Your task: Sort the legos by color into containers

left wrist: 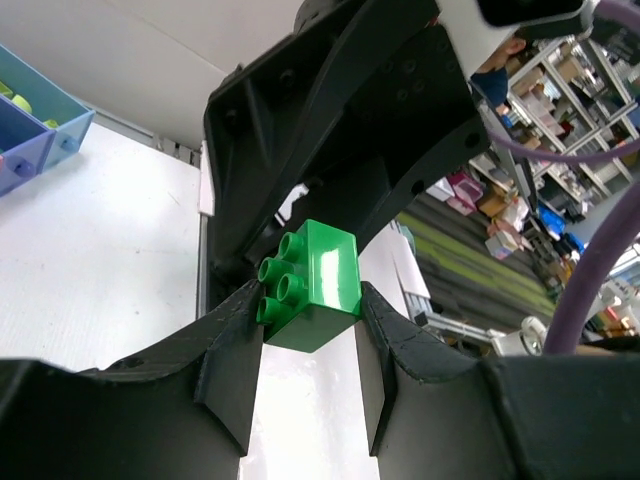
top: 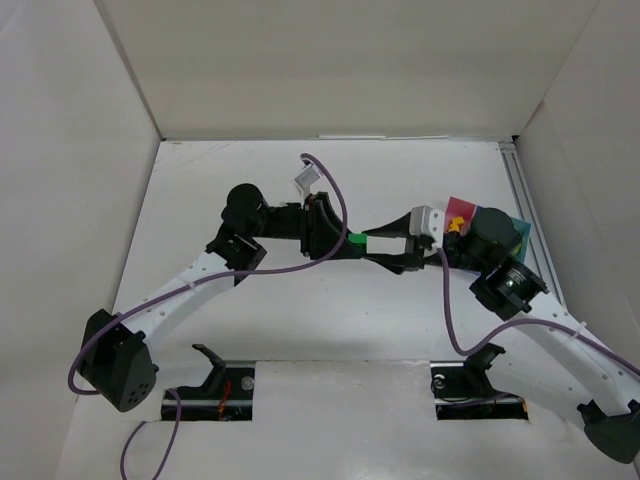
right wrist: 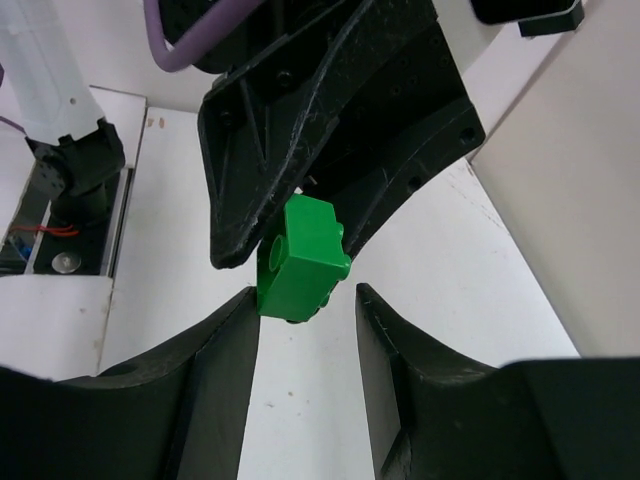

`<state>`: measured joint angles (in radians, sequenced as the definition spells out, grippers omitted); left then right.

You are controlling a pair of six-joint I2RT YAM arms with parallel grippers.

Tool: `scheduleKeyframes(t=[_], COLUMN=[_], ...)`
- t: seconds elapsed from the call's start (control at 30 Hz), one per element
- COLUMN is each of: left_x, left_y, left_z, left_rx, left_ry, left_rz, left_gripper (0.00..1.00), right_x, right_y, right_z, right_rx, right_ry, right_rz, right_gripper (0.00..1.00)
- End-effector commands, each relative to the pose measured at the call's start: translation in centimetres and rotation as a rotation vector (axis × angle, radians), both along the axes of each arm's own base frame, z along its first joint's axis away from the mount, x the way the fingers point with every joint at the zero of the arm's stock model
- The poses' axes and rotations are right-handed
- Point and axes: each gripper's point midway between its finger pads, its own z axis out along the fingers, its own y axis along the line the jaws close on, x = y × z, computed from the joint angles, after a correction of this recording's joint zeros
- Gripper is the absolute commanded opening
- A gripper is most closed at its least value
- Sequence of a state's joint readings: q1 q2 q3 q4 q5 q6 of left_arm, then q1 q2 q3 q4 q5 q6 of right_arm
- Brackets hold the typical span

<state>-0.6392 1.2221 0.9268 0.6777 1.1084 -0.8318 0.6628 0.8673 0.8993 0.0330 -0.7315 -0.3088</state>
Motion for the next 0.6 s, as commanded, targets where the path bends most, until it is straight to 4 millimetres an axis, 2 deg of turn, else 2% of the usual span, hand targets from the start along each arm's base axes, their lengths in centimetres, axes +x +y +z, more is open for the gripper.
scheduleKeyframes(t=[0.0,0.2,0.23,0.57], left_x=[-1.6,-2.2,-2.2,-3.0], left_y=[0.7,1.0,1.0,1.3], left_z=[0.5,0.4,0.4,0.8], left_rx=[-0.041,-0.05,-0.051,-0.064], left_ry=[-0.135,-0.206,-0.206,-0.243], left_rz=[-0.073,-0.104,-0.104,-0.122], left_gripper=[0.26,0.26,0.26,0.26], right_x=[-1.4,-3.4,-3.7,-2.5], right_y=[-1.1,-1.3,-1.4,0.0], right_z=[3.6,3.8,4.4,3.1], right_rx=[0.054,0.049,0.056,0.001], right_ry=[-0.112,-0.13,-0.141,-0.089], right_rz=[-0.006,0.077,0.086,0.113], right_gripper=[0.48,0.47,0.47,0.47])
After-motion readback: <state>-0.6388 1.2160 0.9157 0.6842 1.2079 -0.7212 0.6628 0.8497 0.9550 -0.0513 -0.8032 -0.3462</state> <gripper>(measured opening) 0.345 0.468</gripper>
